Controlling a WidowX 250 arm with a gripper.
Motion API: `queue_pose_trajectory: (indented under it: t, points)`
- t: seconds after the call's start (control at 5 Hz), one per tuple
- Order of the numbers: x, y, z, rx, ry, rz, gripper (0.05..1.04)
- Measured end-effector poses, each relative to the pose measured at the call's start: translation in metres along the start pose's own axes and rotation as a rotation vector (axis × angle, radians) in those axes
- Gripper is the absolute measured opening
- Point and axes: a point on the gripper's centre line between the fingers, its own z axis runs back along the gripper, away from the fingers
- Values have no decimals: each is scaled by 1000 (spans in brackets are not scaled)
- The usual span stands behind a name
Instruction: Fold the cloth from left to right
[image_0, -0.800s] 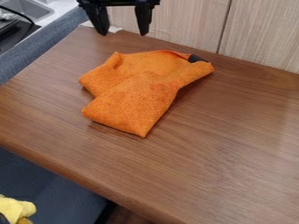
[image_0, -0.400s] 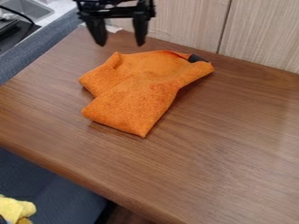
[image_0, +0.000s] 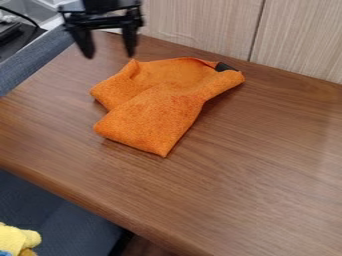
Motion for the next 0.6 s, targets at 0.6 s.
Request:
queue_pose_trajectory:
  t: [0.6]
  points:
    - [-2, 42, -58, -19, 117, 31, 999]
